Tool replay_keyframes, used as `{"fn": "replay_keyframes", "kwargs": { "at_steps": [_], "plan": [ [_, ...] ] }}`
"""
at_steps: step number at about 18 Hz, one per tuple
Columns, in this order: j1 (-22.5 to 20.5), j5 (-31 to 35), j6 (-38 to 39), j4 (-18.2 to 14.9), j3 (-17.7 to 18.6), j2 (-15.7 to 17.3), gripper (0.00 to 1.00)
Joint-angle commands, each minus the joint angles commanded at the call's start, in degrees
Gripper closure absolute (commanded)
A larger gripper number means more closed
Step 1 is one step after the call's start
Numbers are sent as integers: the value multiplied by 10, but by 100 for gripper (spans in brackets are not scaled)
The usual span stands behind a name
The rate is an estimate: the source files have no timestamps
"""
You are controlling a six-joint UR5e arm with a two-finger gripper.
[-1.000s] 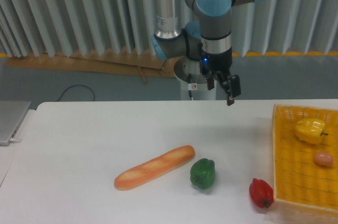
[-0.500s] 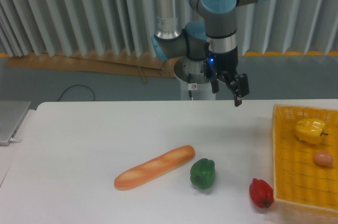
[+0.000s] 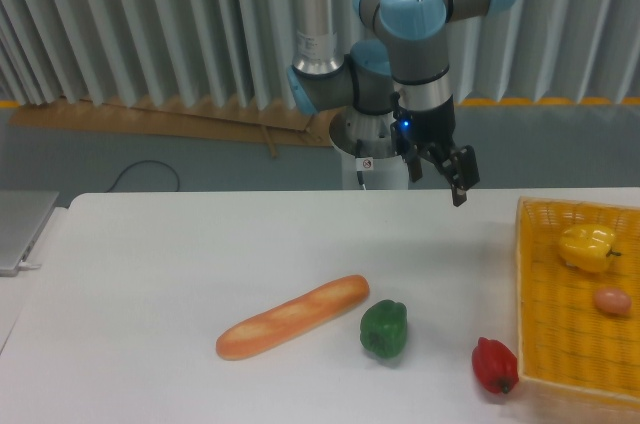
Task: Place the bread in the basket
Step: 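Swing the gripper sideways and back toward the bread loaf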
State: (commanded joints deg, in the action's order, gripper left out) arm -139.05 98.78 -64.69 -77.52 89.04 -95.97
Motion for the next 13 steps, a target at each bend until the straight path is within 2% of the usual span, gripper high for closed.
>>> {"fn": "replay_keyframes", "kwargs": {
  "at_steps": [7,11,13],
  "plan": [
    [39,3,-37,-8,-15,-24,0],
    [53,10,-146,-11,-10,-27,0],
    [61,11,-153,-11,-10,-39,0]
  ]
}}
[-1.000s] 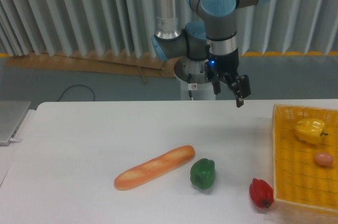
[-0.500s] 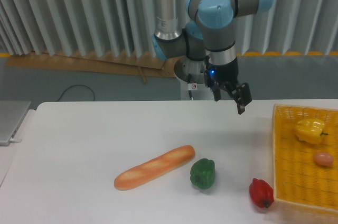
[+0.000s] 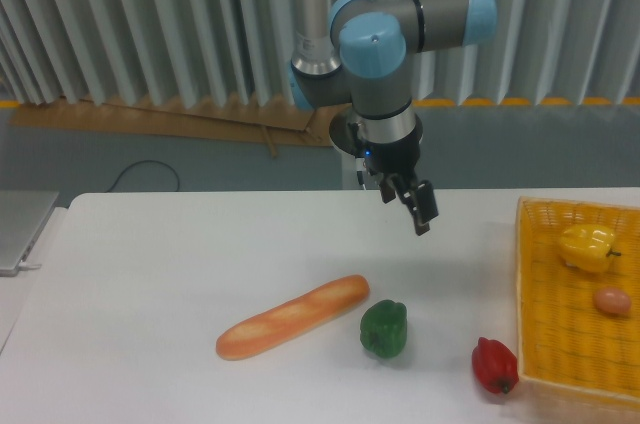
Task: Place the bread in the basket
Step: 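Swing the gripper sideways and back toward the bread loaf, then lower the open gripper onto the middle of the orange bread loaf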
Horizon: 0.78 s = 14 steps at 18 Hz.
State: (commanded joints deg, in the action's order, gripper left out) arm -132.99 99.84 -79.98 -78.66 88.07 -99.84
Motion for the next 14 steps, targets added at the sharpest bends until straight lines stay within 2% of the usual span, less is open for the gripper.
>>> {"fn": "replay_keyframes", "kwargs": {
  "at_steps": [4,7,14],
  "plan": [
    [11,3,6,3,1,-22,0],
    [25,14,45,8,-4,-40,0],
    [46,20,77,18,-10,-62,0]
  ]
}}
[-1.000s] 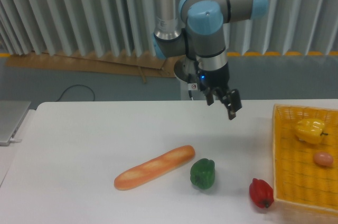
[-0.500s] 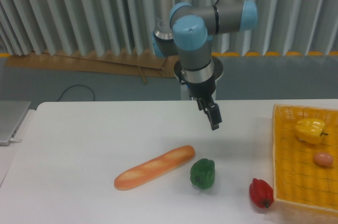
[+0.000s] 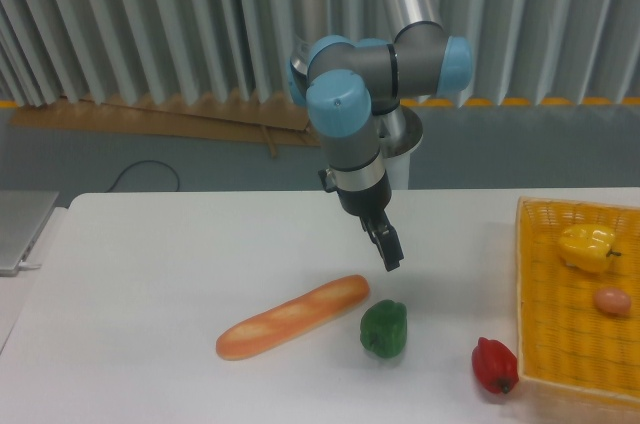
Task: Place the bread in the basket
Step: 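Lower the open gripper onto the middle of the orange bread loaf, then rotate the gripper to align across the loaf and descend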
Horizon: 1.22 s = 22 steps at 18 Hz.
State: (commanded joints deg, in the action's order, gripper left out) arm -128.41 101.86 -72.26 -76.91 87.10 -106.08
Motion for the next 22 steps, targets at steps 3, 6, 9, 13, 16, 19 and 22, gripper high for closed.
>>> {"fn": "replay_keyframes", "kwargs": {
  "at_steps": [3,6,9,13,16,19,22],
  "plan": [
    [28,32,30,6,-13,-11,0],
    [49,42,71,14,-25,-31,0],
    [62,19,100,36,-36,-42,0],
    [65,-81,126,52,-37,-44,0],
    [77,-87,129,61,-35,-47,0],
    [78,-102,148,62,-26,-50,0],
    [81,-99,155,91,-3,-66,0]
  ]
}}
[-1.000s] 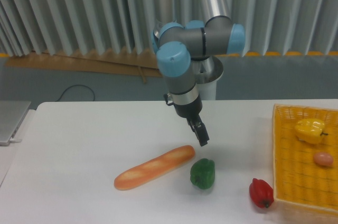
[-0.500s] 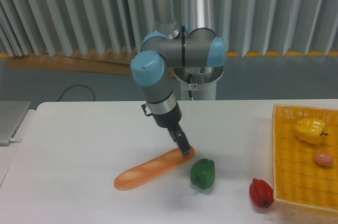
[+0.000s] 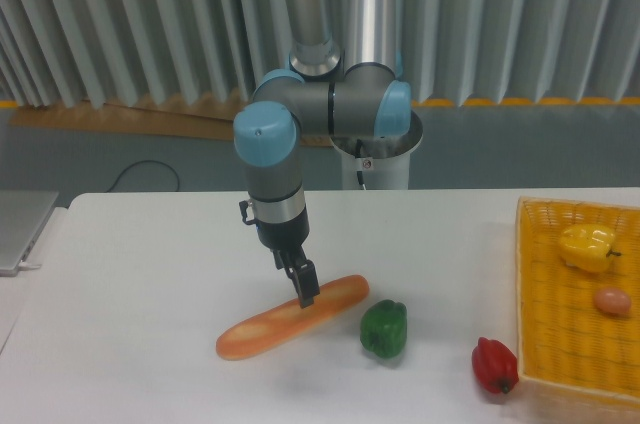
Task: Place the bread in the basket
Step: 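Rotate the gripper to align across the loaf and descend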
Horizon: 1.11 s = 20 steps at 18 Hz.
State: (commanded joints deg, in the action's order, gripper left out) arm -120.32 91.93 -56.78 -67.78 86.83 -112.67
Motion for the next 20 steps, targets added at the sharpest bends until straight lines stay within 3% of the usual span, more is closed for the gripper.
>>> {"fn": "replay_keyframes", "kwargs": {
  "at_steps": [2,20],
  "plan": [
    [2,2,-1,21,9,-5,0],
    [2,47,25,30,8,-39,0]
  ]
}}
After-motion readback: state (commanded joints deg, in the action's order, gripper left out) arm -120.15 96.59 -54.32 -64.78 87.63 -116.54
